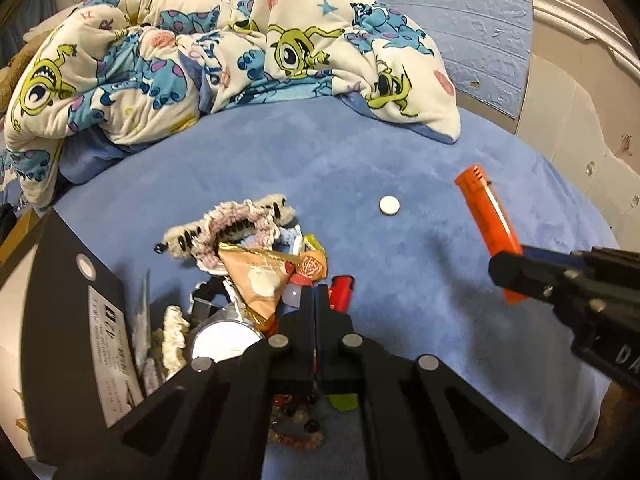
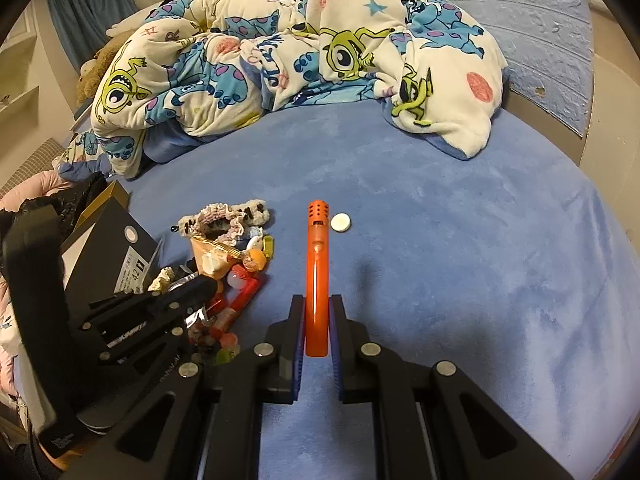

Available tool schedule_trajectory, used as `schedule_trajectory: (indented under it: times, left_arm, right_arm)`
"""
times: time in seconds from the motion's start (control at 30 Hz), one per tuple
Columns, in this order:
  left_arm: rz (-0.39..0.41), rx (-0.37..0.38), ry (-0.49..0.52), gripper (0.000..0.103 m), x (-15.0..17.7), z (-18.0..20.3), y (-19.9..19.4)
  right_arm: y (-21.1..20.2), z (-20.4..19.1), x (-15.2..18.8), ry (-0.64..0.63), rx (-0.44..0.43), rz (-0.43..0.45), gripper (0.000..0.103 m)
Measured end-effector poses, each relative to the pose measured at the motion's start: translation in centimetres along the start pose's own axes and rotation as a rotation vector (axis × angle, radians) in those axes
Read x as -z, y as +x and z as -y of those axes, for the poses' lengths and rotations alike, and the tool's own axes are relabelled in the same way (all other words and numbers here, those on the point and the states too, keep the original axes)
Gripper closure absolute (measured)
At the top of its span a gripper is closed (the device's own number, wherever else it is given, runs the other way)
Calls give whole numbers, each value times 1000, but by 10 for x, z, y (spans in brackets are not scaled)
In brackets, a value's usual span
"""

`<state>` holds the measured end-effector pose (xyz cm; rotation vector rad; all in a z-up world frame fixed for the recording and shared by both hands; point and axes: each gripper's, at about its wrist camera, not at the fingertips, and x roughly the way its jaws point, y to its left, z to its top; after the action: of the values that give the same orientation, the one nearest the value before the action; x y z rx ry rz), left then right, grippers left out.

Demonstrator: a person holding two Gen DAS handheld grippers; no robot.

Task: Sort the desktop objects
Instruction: 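Grasp the red lighter with the left tool while the right tool holds the orange lighter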

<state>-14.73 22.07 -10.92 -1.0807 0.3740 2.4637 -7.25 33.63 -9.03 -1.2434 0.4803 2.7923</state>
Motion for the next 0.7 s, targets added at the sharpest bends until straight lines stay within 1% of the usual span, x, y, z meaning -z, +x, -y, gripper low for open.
schedule_trajectory:
  times: [0.13,0.23,0.33,0.4,0.5,0.57,0.63,0.67,0.7]
  left_arm:
    - [24,-13,-26,103,-5,-6,-15]
    - [39,-37,-49,103,-9,-13,-30]
    - [47,-54,-77,103,-10,-24,-42]
    - [39,-55,-92,103,-9,-29,-44]
    - [10,-32,-85,103,-6,-31,-38]
    - [-54,18,-71,102,-3,-27,-24]
    - [-60,16,-40,102,2,-16,-12]
    - [-62,12,-32,98,4,-11,-6]
    - [-74,33,-31,90,5,-6,1]
  right_arm:
    - [-2,-4,-1,-12,-4,2,92]
    - [-6,-9,-4,-21,-10,10,92]
    - [-11,-21,-8,-43,-24,20,92]
    - [-15,-32,-10,-67,-32,28,92]
    - [-16,-43,-9,-83,-40,32,92]
    - [-15,-44,-7,-82,-40,28,92]
    - [-13,-41,-6,-71,-40,25,92]
    - [-12,-37,-6,-60,-37,23,92]
    - [-12,-34,-6,-54,-36,22,92]
